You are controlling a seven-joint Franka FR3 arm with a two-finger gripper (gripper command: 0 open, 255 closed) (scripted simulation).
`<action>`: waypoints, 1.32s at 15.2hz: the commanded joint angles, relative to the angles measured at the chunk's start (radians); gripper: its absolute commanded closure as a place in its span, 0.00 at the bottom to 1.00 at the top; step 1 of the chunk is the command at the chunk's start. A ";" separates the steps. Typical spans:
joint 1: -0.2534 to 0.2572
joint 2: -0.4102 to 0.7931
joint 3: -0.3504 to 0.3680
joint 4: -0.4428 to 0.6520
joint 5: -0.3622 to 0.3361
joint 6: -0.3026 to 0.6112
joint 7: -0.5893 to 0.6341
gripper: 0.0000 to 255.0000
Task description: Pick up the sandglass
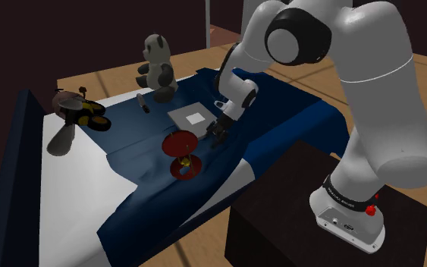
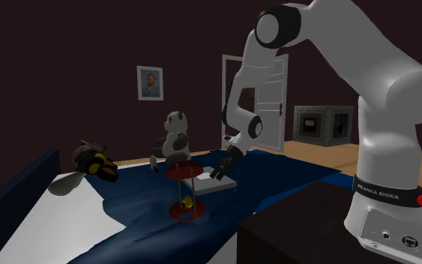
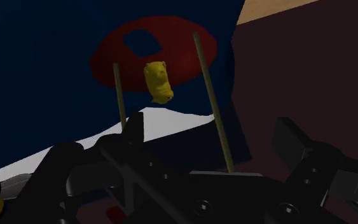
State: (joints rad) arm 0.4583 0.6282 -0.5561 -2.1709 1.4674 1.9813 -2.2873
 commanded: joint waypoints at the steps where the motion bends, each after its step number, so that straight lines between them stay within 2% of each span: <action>1: -0.021 0.066 0.042 0.075 0.034 -0.038 -0.048 0.00; 8: -0.074 0.269 0.154 0.349 0.091 -0.138 -0.159 0.00; 17: -0.096 0.367 0.179 0.415 0.123 -0.131 -0.192 0.00; 18: -0.096 0.367 0.179 0.414 0.123 -0.131 -0.192 1.00; 20: -0.096 0.366 0.179 0.414 0.123 -0.131 -0.192 1.00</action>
State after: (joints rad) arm 0.3622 0.9937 -0.3777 -1.7575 1.5904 1.8496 -2.4794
